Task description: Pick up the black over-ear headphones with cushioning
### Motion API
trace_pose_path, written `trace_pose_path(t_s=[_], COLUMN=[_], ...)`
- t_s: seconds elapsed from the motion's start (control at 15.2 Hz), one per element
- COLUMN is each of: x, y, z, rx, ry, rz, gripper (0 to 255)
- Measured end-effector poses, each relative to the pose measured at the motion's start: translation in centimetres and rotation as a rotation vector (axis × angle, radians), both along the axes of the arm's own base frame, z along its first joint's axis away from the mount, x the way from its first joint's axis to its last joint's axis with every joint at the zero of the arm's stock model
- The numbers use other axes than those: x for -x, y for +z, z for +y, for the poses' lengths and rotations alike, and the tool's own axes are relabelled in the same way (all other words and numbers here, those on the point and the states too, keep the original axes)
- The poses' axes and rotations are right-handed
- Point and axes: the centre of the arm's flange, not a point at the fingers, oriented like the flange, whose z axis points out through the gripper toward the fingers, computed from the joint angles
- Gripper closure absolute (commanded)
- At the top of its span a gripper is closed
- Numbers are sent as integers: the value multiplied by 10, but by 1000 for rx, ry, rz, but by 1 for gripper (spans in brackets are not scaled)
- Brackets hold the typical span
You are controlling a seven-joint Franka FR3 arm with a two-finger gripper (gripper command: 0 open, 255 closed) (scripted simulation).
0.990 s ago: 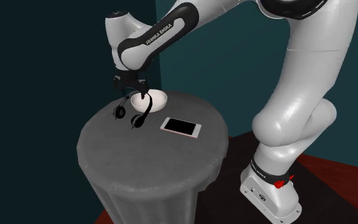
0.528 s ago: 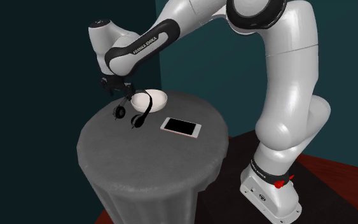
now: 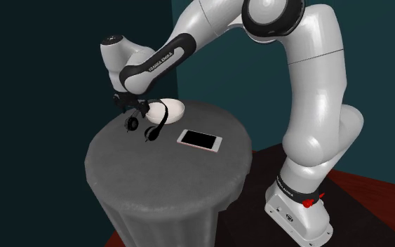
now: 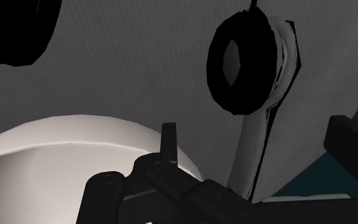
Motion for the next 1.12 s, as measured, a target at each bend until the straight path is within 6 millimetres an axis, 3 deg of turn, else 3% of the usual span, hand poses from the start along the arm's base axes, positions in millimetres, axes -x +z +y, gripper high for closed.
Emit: trace_pose_path(t_s=[0.66, 1.12], x=[0, -1], y=[-1, 29], z=[0, 1], rx=[0, 0], ry=[0, 0], rz=[-1, 0], gripper=[255, 255])
